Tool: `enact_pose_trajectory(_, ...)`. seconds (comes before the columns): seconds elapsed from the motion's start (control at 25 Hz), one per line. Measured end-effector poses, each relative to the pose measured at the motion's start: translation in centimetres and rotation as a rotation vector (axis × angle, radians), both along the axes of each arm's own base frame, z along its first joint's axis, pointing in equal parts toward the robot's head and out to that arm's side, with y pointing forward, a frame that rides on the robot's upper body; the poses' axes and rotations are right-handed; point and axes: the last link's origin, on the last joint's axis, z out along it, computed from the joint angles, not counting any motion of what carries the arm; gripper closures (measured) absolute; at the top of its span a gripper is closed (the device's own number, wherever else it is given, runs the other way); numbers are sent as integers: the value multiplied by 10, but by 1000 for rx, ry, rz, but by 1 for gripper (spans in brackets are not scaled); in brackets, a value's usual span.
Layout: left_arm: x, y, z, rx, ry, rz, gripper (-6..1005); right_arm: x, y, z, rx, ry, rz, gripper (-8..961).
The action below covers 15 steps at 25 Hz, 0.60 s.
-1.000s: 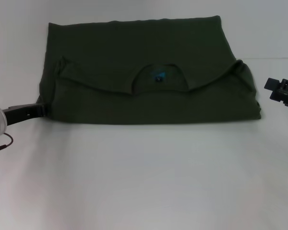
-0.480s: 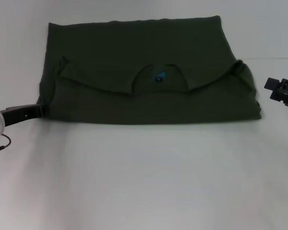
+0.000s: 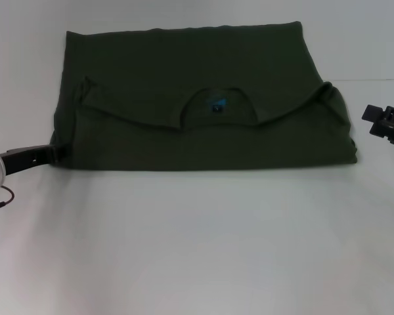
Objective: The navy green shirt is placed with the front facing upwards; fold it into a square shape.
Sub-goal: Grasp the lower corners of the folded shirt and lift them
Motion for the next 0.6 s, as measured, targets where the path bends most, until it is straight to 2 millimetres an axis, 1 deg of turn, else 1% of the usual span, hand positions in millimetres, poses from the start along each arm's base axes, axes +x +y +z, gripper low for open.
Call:
enact_pose_trajectory(0.16,1,0,-1,-5,2,-3,727,0,0,0,1,1,0,221)
enact_pose_trajectory(0.36,2,0,-3,-12,5,-9,497,0,0,0,2,2,-1,222)
enact_pose_trajectory(0.6,1,-2,-6,-16,3,-6,371,0,0,0,4,4,-1,222)
